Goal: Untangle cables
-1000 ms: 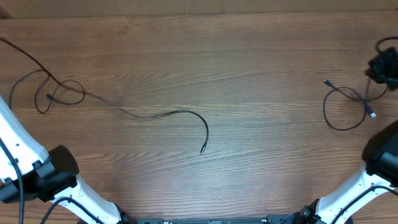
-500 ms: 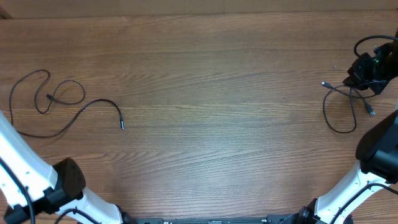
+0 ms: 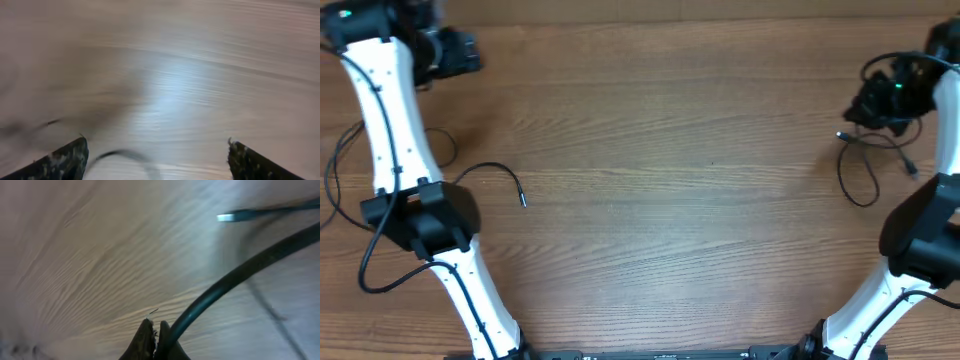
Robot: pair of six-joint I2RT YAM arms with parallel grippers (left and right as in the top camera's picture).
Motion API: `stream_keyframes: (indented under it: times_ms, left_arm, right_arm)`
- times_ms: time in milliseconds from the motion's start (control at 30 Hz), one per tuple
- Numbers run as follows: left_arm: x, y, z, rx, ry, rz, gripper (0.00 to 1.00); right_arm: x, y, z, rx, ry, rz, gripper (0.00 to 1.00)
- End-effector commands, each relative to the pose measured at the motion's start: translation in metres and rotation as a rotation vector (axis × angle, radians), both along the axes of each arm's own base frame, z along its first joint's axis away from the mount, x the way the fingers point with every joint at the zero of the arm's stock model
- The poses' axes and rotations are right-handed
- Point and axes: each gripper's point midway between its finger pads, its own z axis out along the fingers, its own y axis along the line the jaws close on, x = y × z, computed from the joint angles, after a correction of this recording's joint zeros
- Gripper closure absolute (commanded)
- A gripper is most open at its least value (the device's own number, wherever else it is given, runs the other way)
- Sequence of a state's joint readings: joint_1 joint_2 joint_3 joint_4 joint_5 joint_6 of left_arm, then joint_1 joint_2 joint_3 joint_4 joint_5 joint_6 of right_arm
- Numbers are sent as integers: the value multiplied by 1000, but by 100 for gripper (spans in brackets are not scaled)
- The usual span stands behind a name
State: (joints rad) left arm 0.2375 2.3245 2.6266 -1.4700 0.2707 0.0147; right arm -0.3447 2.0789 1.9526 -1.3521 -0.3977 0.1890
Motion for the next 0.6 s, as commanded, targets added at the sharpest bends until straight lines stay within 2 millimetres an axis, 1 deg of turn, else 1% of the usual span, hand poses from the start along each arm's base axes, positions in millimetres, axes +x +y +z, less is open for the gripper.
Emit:
stream_keyframes:
  times_ms: [0,33,67,100,133,167,200,233,267,300,333,367,400,433,467,500,533,567]
  left_arm:
    - [-16,-160,73,-508,-286,-629,10]
    - [-19,-174,73,-515,-281,-658,10]
    - [-21,-188,71,-511,-270,-685,9]
    - [-24,-208,65,-490,-250,-722,9]
    - [-27,-222,62,-476,-239,-750,9]
    - [-29,-231,60,-463,-232,-767,8]
    - [-30,-242,57,-439,-226,-788,8]
    - [-32,-253,55,-414,-227,-810,8]
    - [-31,-261,53,-391,-229,-824,7]
    - [-30,-266,51,-371,-226,-822,8]
    - [-26,-265,50,-364,-208,-774,7]
    - [-24,-264,50,-387,-190,-729,5]
    - [-23,-263,52,-418,-180,-700,6]
    - [-25,-268,59,-466,-190,-716,5]
    - [-29,-274,65,-515,-202,-743,5]
    - [-33,-280,70,-549,-211,-769,5]
    - [-47,-300,86,-655,-254,-876,6]
    - [-56,-310,96,-717,-287,-941,9]
  right_arm:
    - [17,87,28,203,-138,237,96]
    - [17,101,30,218,-141,265,96]
    - [17,124,32,240,-148,314,96]
    - [17,151,38,278,-166,369,96]
    - [16,173,46,317,-188,410,96]
    - [17,185,50,331,-193,419,96]
    - [21,201,63,336,-209,421,96]
    - [25,214,81,338,-243,428,96]
    - [29,221,100,338,-279,428,96]
    - [34,229,130,340,-339,421,96]
    - [36,235,169,352,-410,407,96]
    - [34,238,191,365,-453,408,96]
    - [29,239,233,371,-560,424,96]
    - [26,238,255,362,-619,423,96]
    - [27,236,262,353,-629,394,96]
    - [29,233,263,344,-623,363,96]
    - [35,226,257,312,-603,305,96]
    - [37,224,252,310,-580,276,96]
